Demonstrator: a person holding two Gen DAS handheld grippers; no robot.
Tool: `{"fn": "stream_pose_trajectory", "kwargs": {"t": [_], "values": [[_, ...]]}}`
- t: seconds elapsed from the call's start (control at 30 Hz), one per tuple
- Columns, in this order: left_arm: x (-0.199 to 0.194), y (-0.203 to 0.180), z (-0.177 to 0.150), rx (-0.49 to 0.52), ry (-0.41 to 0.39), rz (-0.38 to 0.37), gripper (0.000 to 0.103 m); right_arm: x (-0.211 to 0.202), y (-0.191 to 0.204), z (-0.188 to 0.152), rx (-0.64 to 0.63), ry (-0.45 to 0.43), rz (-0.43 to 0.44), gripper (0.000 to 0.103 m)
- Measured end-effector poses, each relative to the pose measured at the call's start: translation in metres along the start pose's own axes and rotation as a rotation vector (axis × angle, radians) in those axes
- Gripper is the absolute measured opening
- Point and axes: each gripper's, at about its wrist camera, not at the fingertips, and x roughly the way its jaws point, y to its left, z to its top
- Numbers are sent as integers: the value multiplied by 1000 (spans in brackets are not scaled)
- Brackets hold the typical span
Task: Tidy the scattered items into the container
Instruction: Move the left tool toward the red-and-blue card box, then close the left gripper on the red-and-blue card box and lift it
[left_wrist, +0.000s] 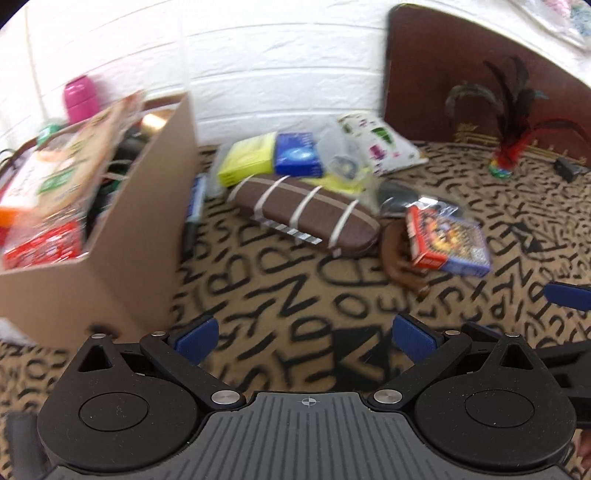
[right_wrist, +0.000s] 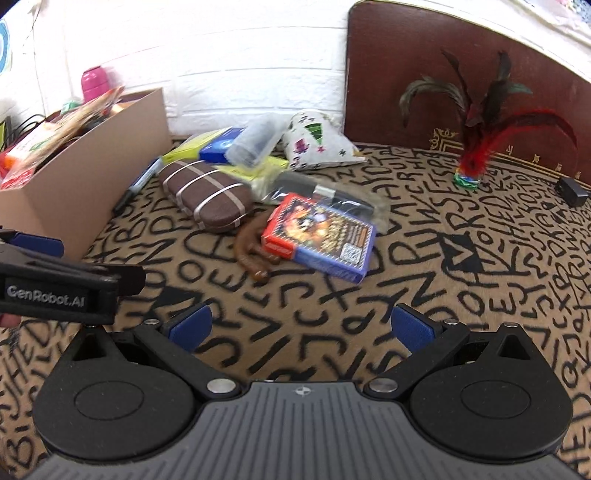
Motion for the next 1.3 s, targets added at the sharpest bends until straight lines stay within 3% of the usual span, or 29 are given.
{"fn": "stream_pose_trajectory", "kwargs": {"t": [0.07, 0.13, 0.33, 0.47, 0.6, 0.67, 0.7, 0.73, 0.87, 0.9, 0.93, 1.07, 1.13, 1.17, 1.23, 1.3], "values": [[12, -7, 5, 12, -13, -49, 103, 12, -7, 1, -9, -13, -16, 103], [27, -15, 11, 34, -3, -98, 93, 23, -11, 2, -27, -19, -21, 103], [61, -30, 28, 32, 65, -187, 77, 54, -21, 4, -86, -11, -5, 96], [69, -37, 35, 51, 63, -226, 72, 66, -28, 8, -92, -24, 22, 90], [85, -40, 42, 20, 88, -227, 75, 74, -30, 12, -108, -48, 73, 84], [87, -40, 44, 17, 79, -228, 74, 76, -29, 13, -112, -60, 89, 76], [88, -41, 44, 28, 74, -232, 70, 76, -29, 13, -109, -64, 92, 74], [88, -42, 44, 41, 70, -243, 58, 75, -29, 13, -107, -67, 102, 68], [84, -39, 43, 40, 68, -250, 40, 68, -16, 10, -165, -69, 119, 45], [81, -38, 41, 39, 68, -250, 33, 65, -11, 8, -186, -70, 117, 43], [79, -35, 40, 34, 73, -257, 32, 61, -6, 6, -200, -71, 116, 41], [69, -27, 30, 19, 98, -270, 31, 49, 2, -4, -199, -65, 126, 41], [65, -22, 31, 14, 106, -275, 45, 45, 1, -6, -176, -66, 135, 44], [62, -20, 33, -5, 93, -266, 47, 44, 0, -5, -171, -71, 126, 57], [56, -16, 40, -28, 50, -239, 71, 42, -3, -3, -173, -79, 92, 69], [53, -17, 49, -31, 20, -225, 75, 42, -7, 2, -169, -84, 89, 72]]}}
